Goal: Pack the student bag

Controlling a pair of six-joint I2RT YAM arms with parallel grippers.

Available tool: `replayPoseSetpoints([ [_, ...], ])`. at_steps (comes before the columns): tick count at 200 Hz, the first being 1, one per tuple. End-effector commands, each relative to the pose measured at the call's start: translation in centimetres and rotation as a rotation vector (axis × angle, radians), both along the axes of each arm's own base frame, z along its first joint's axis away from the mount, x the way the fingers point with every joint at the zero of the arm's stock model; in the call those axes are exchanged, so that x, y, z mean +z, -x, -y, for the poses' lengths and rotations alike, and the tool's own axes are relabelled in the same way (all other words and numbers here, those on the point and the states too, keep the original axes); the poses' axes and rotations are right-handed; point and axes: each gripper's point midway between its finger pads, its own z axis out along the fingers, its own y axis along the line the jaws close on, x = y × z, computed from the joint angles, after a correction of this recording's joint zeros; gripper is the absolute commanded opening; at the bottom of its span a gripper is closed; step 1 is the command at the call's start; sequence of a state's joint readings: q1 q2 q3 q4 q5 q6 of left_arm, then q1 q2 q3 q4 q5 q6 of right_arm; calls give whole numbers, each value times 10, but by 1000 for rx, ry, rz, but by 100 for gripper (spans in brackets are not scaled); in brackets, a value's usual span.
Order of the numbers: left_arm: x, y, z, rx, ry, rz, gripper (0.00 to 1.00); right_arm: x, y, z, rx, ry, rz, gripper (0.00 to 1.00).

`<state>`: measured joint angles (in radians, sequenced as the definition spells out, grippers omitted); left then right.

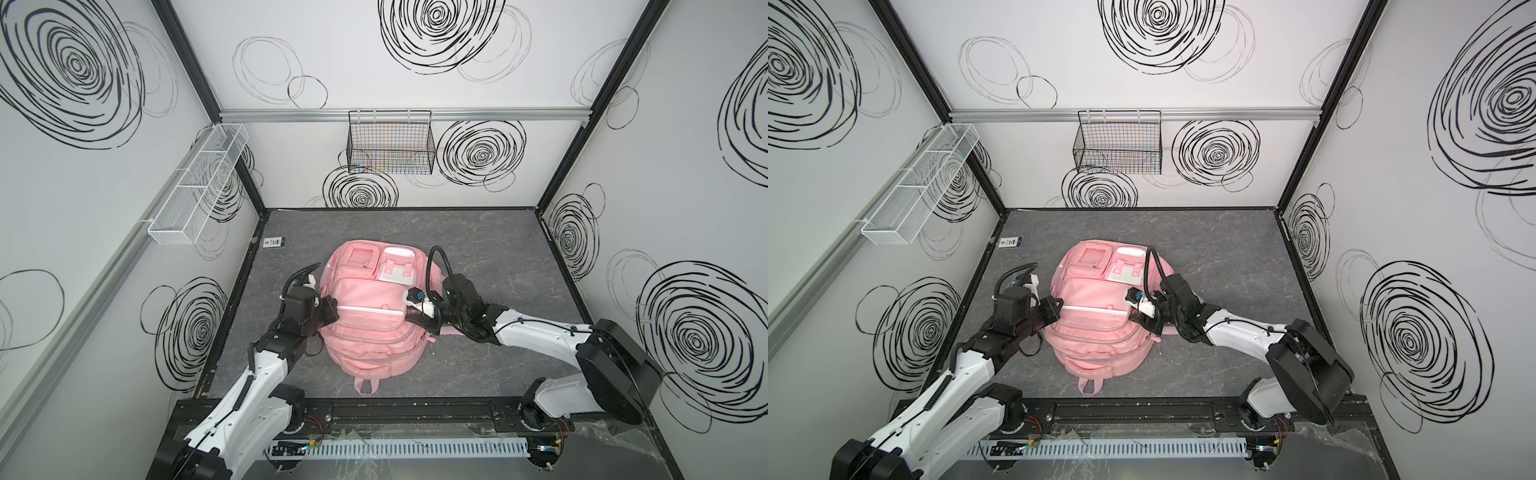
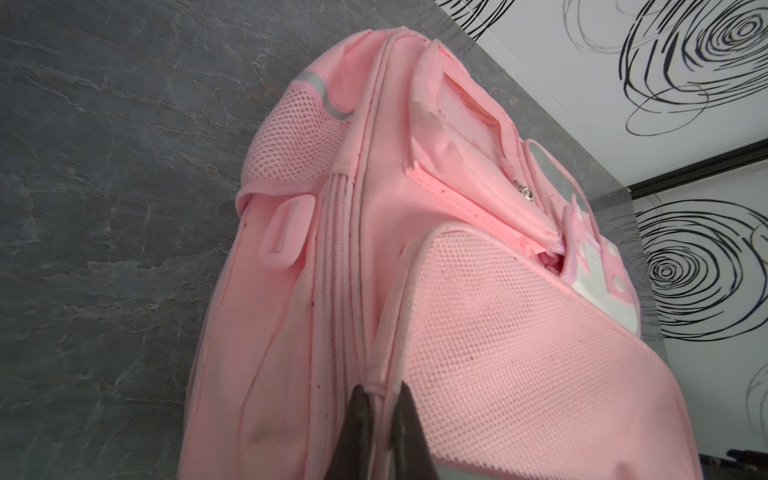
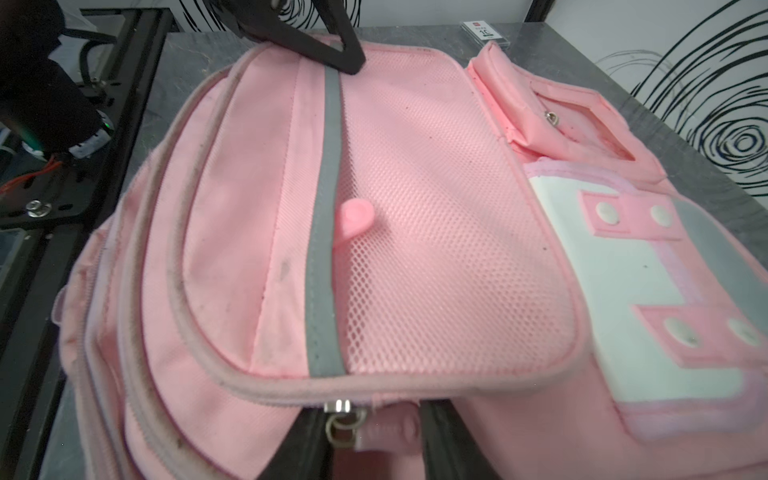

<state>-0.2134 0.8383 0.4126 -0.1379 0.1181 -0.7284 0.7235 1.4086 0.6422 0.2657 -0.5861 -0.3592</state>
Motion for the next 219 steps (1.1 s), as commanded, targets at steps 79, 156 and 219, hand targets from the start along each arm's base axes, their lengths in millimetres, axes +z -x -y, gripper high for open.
replayPoseSetpoints([
  [79,34,-22,7,275,265,71,0,60,-10,3,-61,-147,-90,0],
  [156,161,-14,108,-685,-318,626,80,58,-53,43,-250,-131,-129,0],
  [219,127,-7,208,-1313,-379,502,70,65,-63,43,-159,-161,-23,0],
])
